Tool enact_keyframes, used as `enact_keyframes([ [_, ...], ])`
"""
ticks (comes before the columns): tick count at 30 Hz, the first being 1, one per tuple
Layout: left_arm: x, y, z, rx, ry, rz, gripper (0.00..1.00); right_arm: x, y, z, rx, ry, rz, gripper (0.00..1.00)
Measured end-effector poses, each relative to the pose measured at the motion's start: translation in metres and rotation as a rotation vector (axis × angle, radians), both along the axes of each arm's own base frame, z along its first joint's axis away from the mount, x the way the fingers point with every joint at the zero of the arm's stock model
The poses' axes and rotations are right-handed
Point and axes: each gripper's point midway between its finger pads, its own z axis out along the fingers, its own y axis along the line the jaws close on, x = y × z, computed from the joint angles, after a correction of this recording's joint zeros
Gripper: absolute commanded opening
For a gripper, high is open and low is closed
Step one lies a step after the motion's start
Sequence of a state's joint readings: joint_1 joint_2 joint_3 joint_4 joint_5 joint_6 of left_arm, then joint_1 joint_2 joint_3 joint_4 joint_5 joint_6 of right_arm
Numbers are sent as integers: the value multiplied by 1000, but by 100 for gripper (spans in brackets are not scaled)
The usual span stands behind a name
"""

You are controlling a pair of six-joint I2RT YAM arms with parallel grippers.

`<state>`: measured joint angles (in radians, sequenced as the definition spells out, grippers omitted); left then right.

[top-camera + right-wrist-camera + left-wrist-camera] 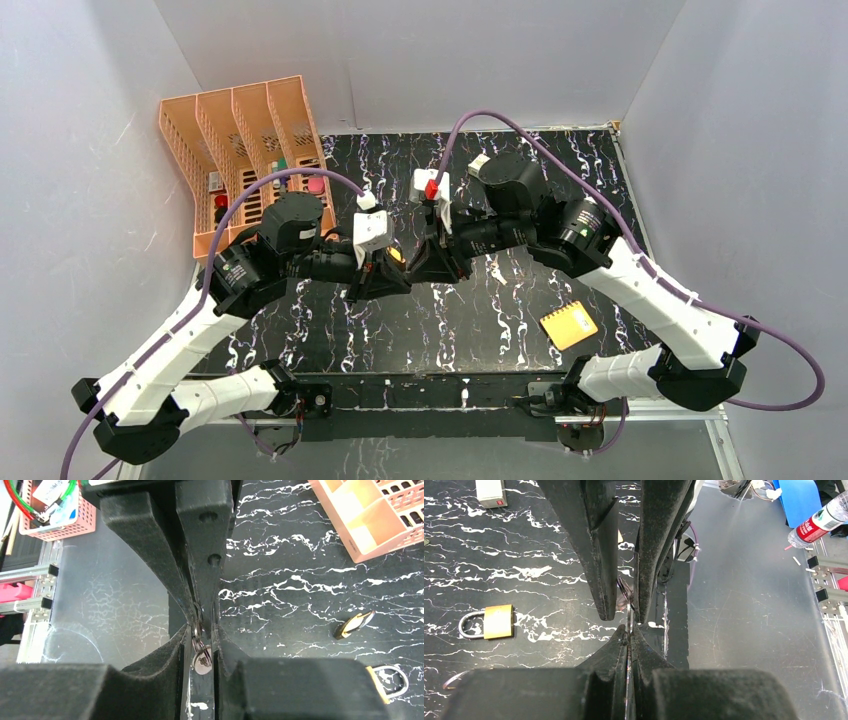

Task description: Unlock with the key

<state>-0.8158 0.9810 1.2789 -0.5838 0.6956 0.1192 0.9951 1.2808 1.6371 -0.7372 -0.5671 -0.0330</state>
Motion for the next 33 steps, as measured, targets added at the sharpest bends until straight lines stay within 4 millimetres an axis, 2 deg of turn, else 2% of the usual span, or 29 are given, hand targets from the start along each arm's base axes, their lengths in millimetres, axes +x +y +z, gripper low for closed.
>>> enact_keyframes([
  [8,0,0,2,-3,-4,1,0,1,-3,-6,-23,6,-16,26],
  [11,0,0,2,-3,-4,1,0,1,-3,-6,-23,10,-16,17],
  [15,0,0,2,-3,-4,0,0,-1,-3,-5,-20,20,-10,24],
  [18,0,0,2,-3,-4,0,0,-1,-3,-5,-20,21,-11,22],
  [23,0,0,2,-4,-7,0,0,-3,-2,-4,-16,30,-6,0],
  [28,0,1,2,-2,-12,0,0,-4,-1,-3,-6,36,1,0],
  [29,0,1,2,-2,-13,3,6,-4,-1,-4,-2,33,0,0],
  [30,1,2,2,-1,-16,10,26,-3,-1,-4,3,30,-5,0],
  [33,6,3,3,-1,-32,37,53,1,-4,-5,28,9,-50,0],
])
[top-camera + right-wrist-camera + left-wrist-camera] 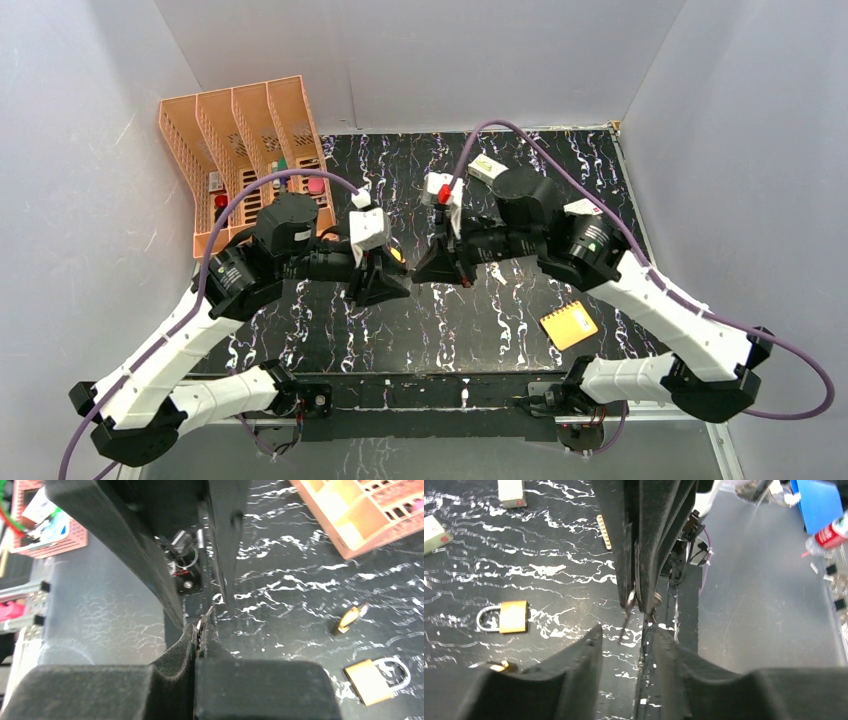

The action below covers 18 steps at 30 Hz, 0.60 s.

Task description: Unlock with the key

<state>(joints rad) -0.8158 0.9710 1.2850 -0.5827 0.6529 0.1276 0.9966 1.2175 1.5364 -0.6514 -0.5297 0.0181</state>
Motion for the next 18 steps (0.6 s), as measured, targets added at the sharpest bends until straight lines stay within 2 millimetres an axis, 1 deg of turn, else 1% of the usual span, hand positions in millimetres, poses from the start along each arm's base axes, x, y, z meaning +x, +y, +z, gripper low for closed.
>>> enact_keyframes([
  [3,5,5,3,-10,-20,55,76,6,-11,-7,23,-12,-88,0],
  [4,8,7,4,-19,-34,79,90,8,-14,-7,34,-13,-117,0],
  [5,10,12,4,-32,-48,117,97,11,-18,-7,49,-18,-152,0],
  [7,15,22,4,-58,-81,191,98,16,-26,-3,96,-26,-229,0],
  [10,26,41,3,-134,-109,348,98,24,-38,2,181,-32,-331,0],
  [13,41,55,-8,-221,-68,518,98,31,-51,-1,253,-16,-435,0],
  [15,55,57,-23,-256,13,629,98,39,-59,-5,298,0,-515,0],
  [18,80,51,-57,-240,148,778,98,49,-70,-15,355,26,-611,0],
])
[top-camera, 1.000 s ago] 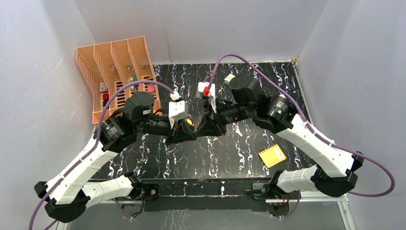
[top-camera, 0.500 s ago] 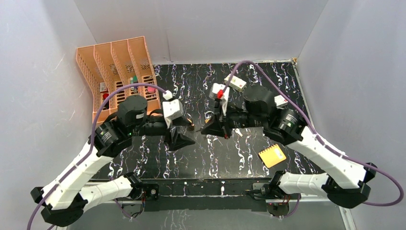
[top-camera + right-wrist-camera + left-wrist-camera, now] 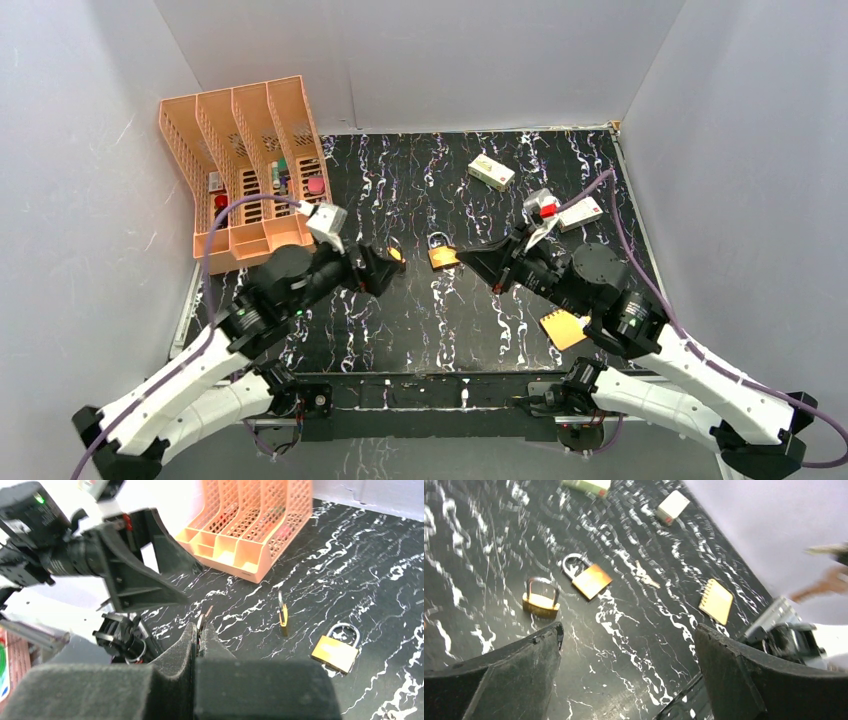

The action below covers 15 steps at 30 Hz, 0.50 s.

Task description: Unlock with the key

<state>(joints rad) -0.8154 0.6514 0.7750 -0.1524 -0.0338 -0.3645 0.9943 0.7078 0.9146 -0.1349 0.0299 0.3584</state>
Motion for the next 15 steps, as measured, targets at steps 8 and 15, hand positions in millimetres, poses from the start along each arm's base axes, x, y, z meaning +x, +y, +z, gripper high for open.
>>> enact_keyframes([
  [8,37,-24,-35,-99,148,136,98,7,-9,-2,107,23,-75,0],
  [15,36,-13,48,-289,4,157,98,4,-14,37,256,115,-89,0],
])
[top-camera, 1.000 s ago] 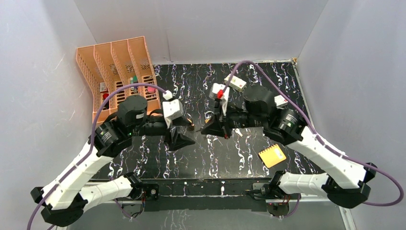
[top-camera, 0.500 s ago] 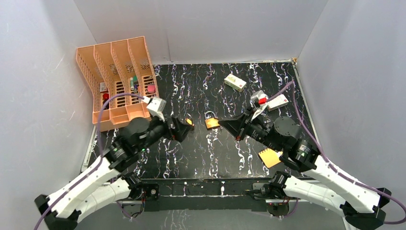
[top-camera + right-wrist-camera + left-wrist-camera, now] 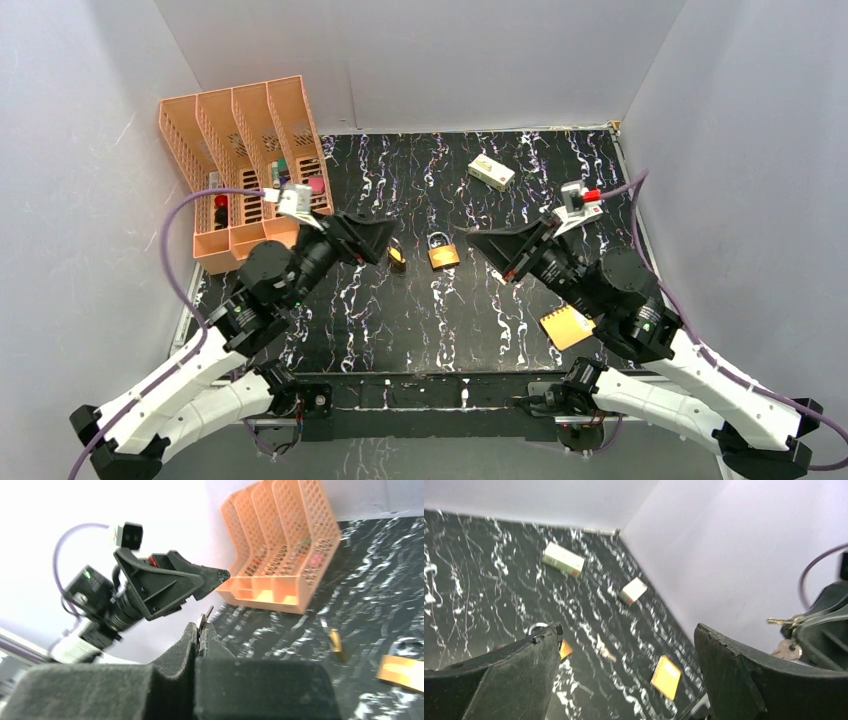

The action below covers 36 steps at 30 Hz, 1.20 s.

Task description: Unlock with the key

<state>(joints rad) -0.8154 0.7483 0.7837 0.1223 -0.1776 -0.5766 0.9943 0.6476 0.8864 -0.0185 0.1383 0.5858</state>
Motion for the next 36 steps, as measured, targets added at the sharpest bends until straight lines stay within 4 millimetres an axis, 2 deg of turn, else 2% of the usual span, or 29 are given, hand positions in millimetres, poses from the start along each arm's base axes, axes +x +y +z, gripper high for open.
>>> enact_keyframes([
  [3,-2,18,32,-87,-47,67,97,2,-3,17,147,120,-18,0],
  [5,-2,36,50,-160,-69,137,96,5,-8,31,317,295,-37,0],
  [9,8,37,45,-162,-22,186,96,7,5,41,424,523,-6,0],
  [11,15,36,41,-171,28,219,96,6,15,33,420,610,14,0],
  [13,17,37,37,-182,53,235,95,-1,32,28,379,636,88,0],
  [14,17,37,41,-204,45,235,95,-4,43,34,381,625,143,0],
  [16,18,38,49,-235,26,242,95,-3,50,44,411,607,176,0],
  [18,19,41,50,-254,22,254,95,-2,47,49,438,599,168,0],
  [21,20,47,42,-276,31,283,94,3,38,54,469,617,122,0],
  [27,25,51,25,-263,59,332,94,18,27,67,443,691,-18,0],
  [36,36,51,11,-227,86,383,94,26,15,81,368,735,-136,0],
])
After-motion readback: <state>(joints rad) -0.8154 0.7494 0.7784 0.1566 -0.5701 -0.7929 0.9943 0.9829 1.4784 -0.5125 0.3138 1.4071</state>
